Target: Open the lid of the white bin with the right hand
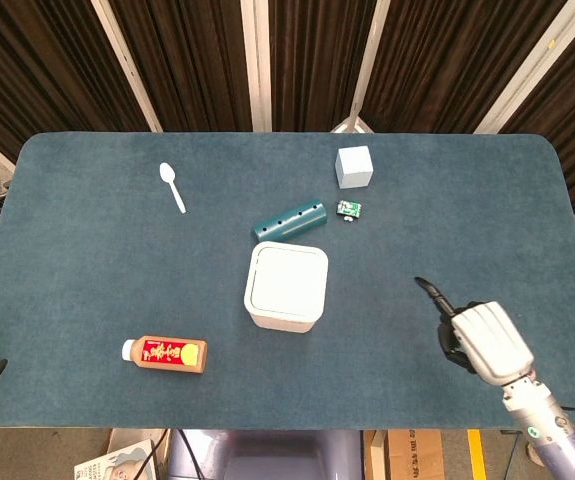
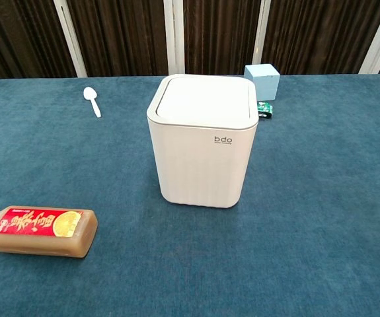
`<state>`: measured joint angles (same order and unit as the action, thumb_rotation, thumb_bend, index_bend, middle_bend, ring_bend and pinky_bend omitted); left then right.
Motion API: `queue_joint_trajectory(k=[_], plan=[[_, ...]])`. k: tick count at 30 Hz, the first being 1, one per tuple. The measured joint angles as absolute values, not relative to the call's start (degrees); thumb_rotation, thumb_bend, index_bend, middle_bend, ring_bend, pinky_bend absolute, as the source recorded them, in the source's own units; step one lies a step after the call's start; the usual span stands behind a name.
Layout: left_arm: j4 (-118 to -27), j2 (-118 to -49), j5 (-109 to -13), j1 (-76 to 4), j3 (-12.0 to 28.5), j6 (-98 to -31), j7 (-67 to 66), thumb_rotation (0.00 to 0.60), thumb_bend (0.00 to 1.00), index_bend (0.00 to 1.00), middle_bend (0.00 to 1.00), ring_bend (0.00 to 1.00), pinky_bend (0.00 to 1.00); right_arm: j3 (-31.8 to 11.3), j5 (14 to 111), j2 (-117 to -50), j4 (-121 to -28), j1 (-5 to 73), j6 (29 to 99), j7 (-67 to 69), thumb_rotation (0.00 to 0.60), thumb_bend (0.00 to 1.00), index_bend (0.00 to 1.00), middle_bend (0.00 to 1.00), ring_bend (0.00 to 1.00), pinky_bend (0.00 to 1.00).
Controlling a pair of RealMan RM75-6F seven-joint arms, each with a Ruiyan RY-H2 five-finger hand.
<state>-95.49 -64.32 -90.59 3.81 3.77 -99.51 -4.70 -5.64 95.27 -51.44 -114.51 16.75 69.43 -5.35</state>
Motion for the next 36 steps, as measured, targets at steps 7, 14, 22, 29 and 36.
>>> queue_joint_trajectory(k=[7, 14, 22, 29, 36], plan=[[-95.2, -64.9, -90.6, 3.9, 4.2, -100.3, -4.8, 0.600, 0.00, 0.10, 0.00, 0.00, 0.00, -6.7, 92.8, -50.2, -118.4, 22.1, 60.8, -7.5, 0.600, 0.73, 0.06, 0.80, 0.80, 0.74], [-95.1, -64.9, -90.4, 3.8, 4.2, -99.9, -4.9, 0.600, 0.00, 0.10, 0.00, 0.00, 0.00, -8.6, 87.0, -51.3, -121.9, 27.2, 54.9, -12.8, 0.600, 0.73, 0.06, 0.80, 0.80, 0.74], [-95.3, -64.7, -90.2, 3.7, 4.2, -99.4, -4.8, 0.600, 0.00, 0.10, 0.00, 0.00, 0.00, -9.9, 80.0, -52.8, -124.5, 30.8, 51.4, -19.4, 0.600, 0.73, 0.06, 0.80, 0.80, 0.74], [-95.4, -64.6, -90.0, 3.8, 4.3, -99.7, -4.4, 0.600, 0.00, 0.10, 0.00, 0.00, 0.00, -9.9, 74.0, -55.3, -126.3, 34.3, 49.0, -26.2, 0.600, 0.73, 0.06, 0.80, 0.80, 0.74], [-95.2, -64.4, -90.0, 3.7, 4.3, -99.5, -3.9, 0.600, 0.00, 0.10, 0.00, 0.00, 0.00, -9.8, 67.3, -57.9, -127.3, 37.9, 48.4, -31.8, 0.600, 0.73, 0.06, 0.80, 0.80, 0.74]])
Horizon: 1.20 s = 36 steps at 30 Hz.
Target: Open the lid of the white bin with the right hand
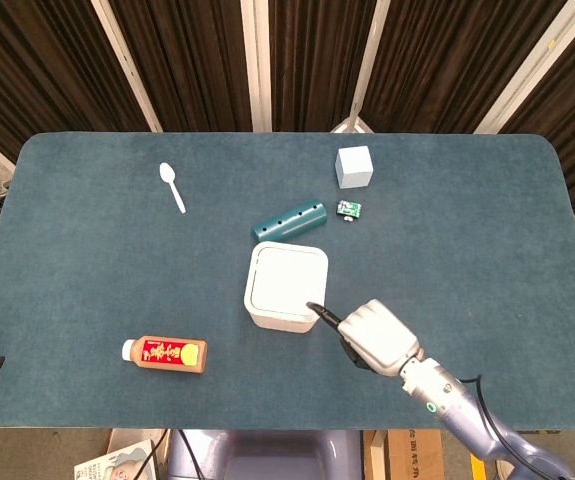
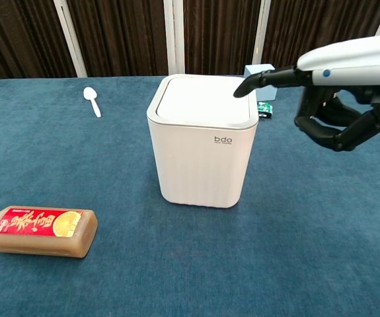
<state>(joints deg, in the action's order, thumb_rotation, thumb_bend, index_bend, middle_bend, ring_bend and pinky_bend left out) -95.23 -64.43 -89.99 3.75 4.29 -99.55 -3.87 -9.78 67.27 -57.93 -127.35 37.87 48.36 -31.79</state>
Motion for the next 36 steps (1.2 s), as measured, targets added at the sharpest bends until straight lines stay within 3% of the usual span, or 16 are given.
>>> queue_joint_trajectory(k=[13, 24, 31, 36], plan=[[-95.1, -64.1, -89.8, 3.8, 4.3, -99.5, -3.0, 0.600, 0.00, 0.10, 0.00, 0.00, 0.00, -8.8, 54.2, -61.9, -127.4, 44.4, 49.5, -39.0, 0.600, 0.73, 0.06, 0.80, 0.80, 0.74], [-95.2, -64.1, -89.7, 3.8, 4.3, -99.3, -3.0, 0.600, 0.00, 0.10, 0.00, 0.00, 0.00, -6.4, 48.8, -62.5, -128.3, 47.9, 52.7, -43.4, 0.600, 0.73, 0.17, 0.80, 0.80, 0.74], [-95.3, -64.1, -89.7, 3.8, 4.3, -99.4, -3.3, 0.600, 0.00, 0.10, 0.00, 0.00, 0.00, -6.4, 49.8, -60.5, -130.7, 47.4, 56.1, -42.9, 0.600, 0.73, 0.11, 0.80, 0.80, 0.74], [-95.4, -64.1, -89.8, 3.9, 4.2, -99.5, -3.4, 0.600, 0.00, 0.10, 0.00, 0.00, 0.00, -8.7, 54.4, -59.2, -132.0, 44.2, 61.0, -35.7, 0.600, 0.59, 0.10, 0.78, 0.80, 0.74]])
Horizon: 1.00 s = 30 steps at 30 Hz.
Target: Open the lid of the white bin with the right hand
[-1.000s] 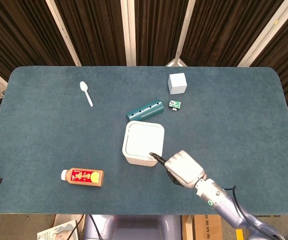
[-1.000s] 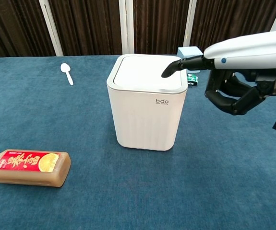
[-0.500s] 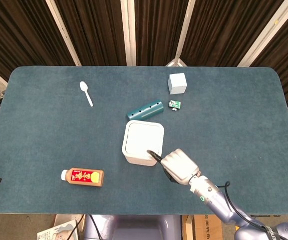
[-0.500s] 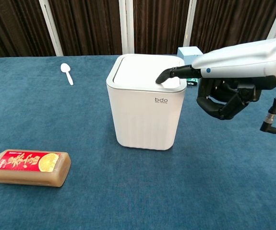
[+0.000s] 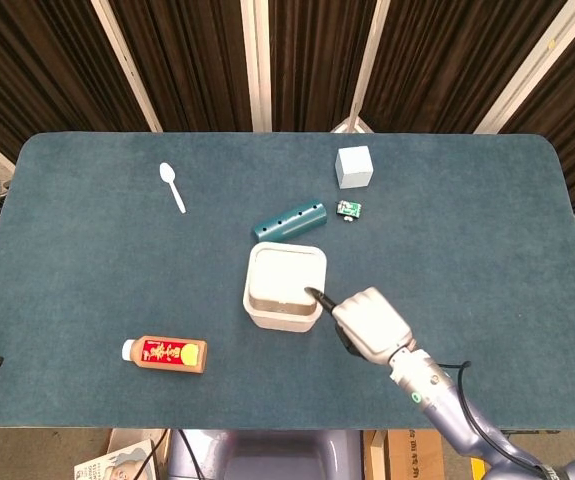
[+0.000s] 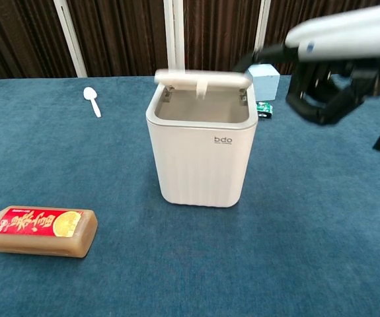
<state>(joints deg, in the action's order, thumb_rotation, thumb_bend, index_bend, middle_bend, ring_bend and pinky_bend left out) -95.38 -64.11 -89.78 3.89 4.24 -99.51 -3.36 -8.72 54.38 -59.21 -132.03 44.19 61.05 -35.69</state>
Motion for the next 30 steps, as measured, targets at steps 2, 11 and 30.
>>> queue_joint_trajectory(k=[2, 11, 30], plan=[[-95.4, -64.1, -89.7, 3.9, 4.2, -99.4, -3.4, 0.600, 0.00, 0.10, 0.00, 0.00, 0.00, -9.7, 57.9, -58.9, -131.9, 41.9, 64.2, -30.7, 0.600, 0.54, 0.10, 0.71, 0.76, 0.72], [-95.7, -64.3, -90.0, 3.8, 4.1, -99.3, -4.3, 0.600, 0.00, 0.10, 0.00, 0.00, 0.00, -10.0, 72.7, -57.4, -124.7, 29.0, 75.3, -5.2, 0.600, 0.31, 0.05, 0.26, 0.34, 0.28], [-95.8, -64.0, -90.1, 3.6, 3.6, -98.2, -5.2, 0.600, 0.00, 0.10, 0.00, 0.00, 0.00, 1.3, 83.3, -71.6, -90.9, 8.7, 97.6, -15.3, 0.600, 0.30, 0.05, 0.20, 0.18, 0.08]])
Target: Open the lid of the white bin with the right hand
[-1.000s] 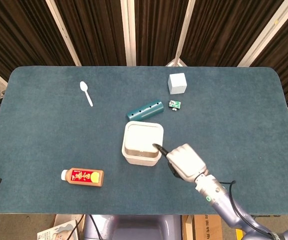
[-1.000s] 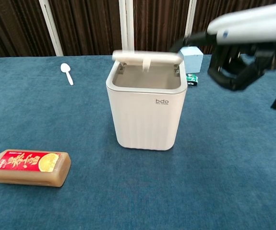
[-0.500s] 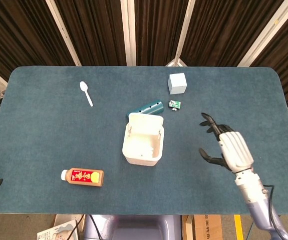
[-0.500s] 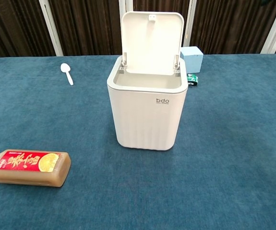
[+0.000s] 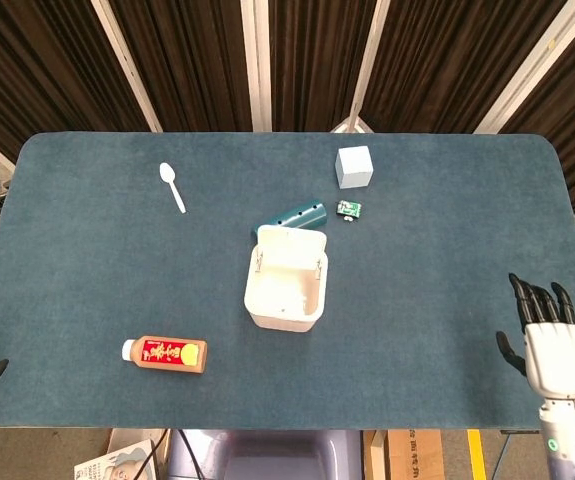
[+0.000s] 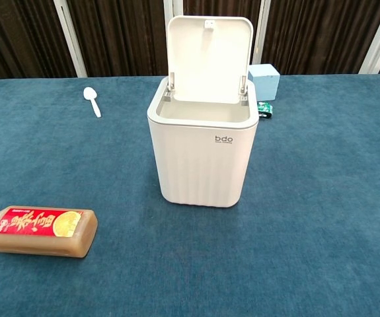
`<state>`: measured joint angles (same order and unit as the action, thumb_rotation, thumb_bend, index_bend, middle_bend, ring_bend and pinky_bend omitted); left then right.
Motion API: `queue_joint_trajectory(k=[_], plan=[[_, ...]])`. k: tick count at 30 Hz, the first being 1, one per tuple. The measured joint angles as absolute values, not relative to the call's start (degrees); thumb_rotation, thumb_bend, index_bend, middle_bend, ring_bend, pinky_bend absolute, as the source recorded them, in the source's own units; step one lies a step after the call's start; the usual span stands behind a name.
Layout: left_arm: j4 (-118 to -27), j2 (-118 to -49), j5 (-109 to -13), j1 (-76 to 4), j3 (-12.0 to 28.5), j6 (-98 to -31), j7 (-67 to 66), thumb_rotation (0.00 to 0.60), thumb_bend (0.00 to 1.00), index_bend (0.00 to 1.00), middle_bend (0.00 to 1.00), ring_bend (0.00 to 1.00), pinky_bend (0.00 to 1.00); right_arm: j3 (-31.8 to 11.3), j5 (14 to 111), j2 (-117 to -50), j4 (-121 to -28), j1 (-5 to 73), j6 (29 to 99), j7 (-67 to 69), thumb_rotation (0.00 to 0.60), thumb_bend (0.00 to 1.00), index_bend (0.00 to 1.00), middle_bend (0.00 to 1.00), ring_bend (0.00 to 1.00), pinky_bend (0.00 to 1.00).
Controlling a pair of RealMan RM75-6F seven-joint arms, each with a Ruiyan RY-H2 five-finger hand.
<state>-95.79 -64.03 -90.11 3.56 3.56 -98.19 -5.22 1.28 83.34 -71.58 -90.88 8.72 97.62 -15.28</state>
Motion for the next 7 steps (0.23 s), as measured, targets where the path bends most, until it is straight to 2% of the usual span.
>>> queue_joint_trajectory(k=[7], plan=[[-95.7, -63.7, -90.0, 3.3, 3.3, -97.3, -5.1, 0.600, 0.00, 0.10, 0.00, 0.00, 0.00, 1.0, 82.7, -70.7, -91.4, 7.9, 96.3, -17.0, 0.600, 0.30, 0.05, 0.19, 0.18, 0.08]])
